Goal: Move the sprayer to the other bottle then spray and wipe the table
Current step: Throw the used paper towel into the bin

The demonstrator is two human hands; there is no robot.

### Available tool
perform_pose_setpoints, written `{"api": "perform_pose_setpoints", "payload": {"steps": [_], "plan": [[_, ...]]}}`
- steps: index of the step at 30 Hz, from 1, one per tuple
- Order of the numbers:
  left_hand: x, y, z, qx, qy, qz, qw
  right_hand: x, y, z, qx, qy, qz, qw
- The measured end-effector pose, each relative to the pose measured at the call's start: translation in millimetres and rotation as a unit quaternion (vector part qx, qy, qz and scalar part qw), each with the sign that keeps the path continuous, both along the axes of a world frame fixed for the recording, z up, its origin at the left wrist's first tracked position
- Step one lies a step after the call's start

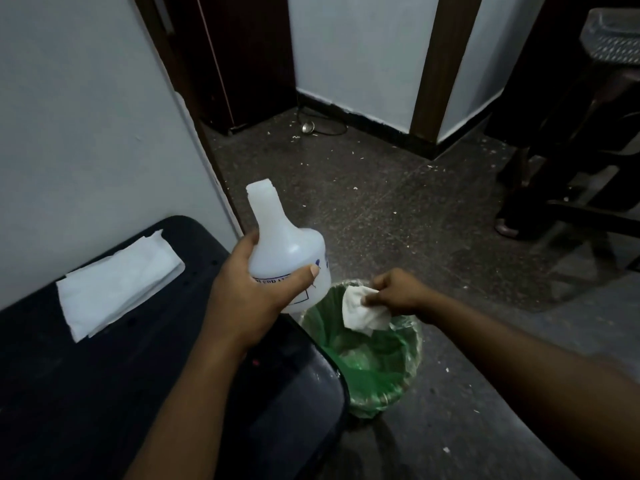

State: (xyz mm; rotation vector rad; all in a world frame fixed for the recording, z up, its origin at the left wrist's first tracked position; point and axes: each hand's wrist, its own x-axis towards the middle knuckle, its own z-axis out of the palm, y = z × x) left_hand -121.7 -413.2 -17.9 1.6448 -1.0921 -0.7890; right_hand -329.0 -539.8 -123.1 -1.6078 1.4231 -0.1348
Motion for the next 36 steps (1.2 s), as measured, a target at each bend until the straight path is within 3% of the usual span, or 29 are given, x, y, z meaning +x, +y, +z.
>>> {"api": "perform_pose_setpoints", "payload": {"steps": [2,5,7,10,13,15,17,23,26,32,36], "plan": [[4,-1,-1,0.001,0.003,0.005,1.000,2,-2,-8,0.026,0.023,0.003,0.999],[4,-4,-2,-0.006,-0.013,0.006,1.000,5,-10,-10,-0.019,0.177,0.091,0.980],[0,-4,-5,-0.008,-0.030,0.002,1.000,9,-17,2,-0.073,0.175,0.101,0.977],[-7,-7,-9,0.001,-0.044,-0.017,0.999,16,-26,34,-0.074,-0.025,0.055,0.995],[-13,-14,-13,0.020,-0.034,-0.031,0.999,20,-27,70,0.021,-0.257,0.032,0.966],[-17,-18,-17,0.038,-0.022,-0.033,0.999,18,-28,88,0.055,-0.347,0.053,0.935],[-20,-21,-20,0.052,-0.024,-0.031,0.998,15,-27,101,0.042,-0.365,0.105,0.924],[-25,-22,-23,0.068,-0.072,-0.046,0.994,23,-19,120,-0.130,-0.294,0.140,0.936],[-29,-21,-21,0.062,-0.087,-0.051,0.993,25,-18,126,-0.206,-0.212,0.145,0.944],[-28,-23,-24,0.087,-0.109,-0.051,0.989,15,-21,120,-0.298,-0.088,0.145,0.939],[-16,-20,-19,0.093,-0.103,-0.024,0.990,2,-25,92,-0.306,-0.020,0.131,0.943]]}}
